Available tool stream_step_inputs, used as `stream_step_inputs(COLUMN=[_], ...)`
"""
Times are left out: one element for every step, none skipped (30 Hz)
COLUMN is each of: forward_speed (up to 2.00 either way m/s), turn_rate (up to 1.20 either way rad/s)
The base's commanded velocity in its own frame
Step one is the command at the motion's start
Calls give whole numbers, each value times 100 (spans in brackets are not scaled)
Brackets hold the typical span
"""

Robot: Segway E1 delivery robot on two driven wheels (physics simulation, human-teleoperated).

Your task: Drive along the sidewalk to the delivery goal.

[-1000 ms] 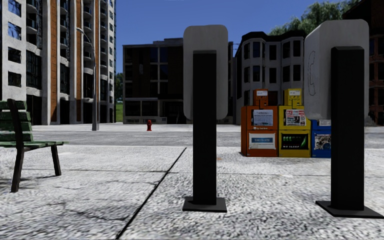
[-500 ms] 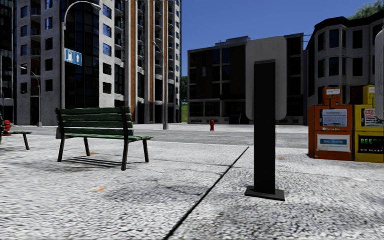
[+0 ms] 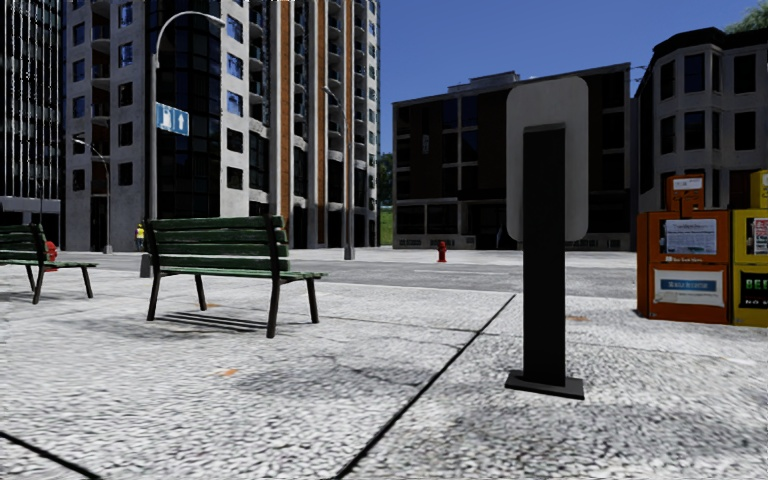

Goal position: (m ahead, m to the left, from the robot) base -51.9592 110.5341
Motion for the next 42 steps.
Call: stream_step_inputs(forward_speed=[200, 200, 200, 200, 200, 200, 200, 200, 200, 200, 200, 200, 200, 200, 200, 200, 200, 200, 200, 200, 200, 200, 200, 200, 200, 200, 200, 200, 200, 200, 200, 200, 200, 200, 200, 200, 200, 200, 200, 200, 200, 200], turn_rate=[64, 69, 70, 70, 70, 70, 70, 70, 70, 70, 70, 70, 70, 70, 70, 70, 70, 70, 70, 70, 70, 70, 66, 62, 62, 61, 60, 60, 60, 60, 60, 60, 60, 60, 60, 60, 60, 60, 60, 60, 60, 60])
